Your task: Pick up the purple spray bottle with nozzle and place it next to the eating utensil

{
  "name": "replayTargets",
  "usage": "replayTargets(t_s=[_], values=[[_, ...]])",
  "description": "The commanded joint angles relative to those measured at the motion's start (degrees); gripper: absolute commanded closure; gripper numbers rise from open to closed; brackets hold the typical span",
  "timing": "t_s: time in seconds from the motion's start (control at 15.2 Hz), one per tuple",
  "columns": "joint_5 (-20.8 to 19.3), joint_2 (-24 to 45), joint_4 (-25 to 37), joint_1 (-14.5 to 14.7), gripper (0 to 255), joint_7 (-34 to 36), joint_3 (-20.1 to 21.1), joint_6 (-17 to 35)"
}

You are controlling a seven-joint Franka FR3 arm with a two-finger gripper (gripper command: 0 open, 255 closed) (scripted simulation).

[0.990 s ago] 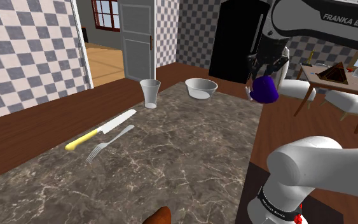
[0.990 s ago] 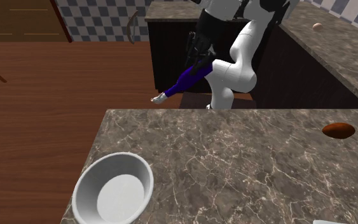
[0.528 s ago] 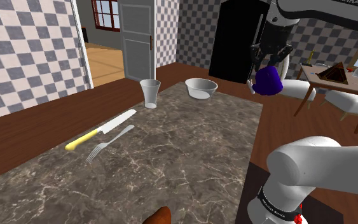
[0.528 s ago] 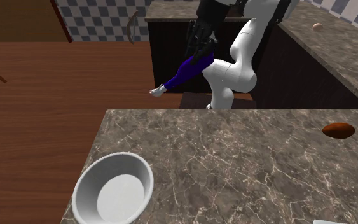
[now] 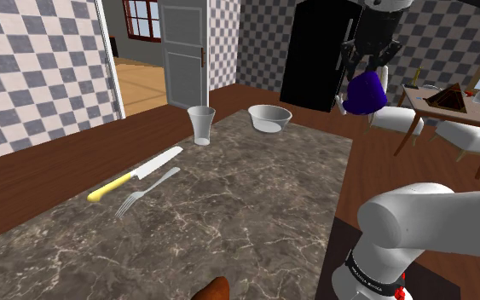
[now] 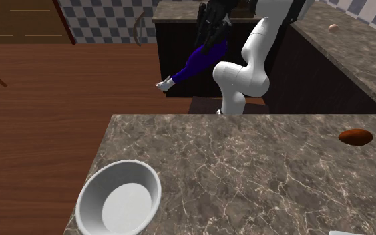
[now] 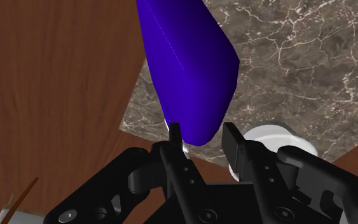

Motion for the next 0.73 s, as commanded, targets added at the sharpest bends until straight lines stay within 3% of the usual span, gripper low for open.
replayTargets(t_s=[0.0,0.66], values=[[-0.1,1.2,2.4,-0.2,255,-0.3,0.0,-1.1],[-0.3,6.8,14.3,-0.9,255,-1.9,0.3,-7.2]])
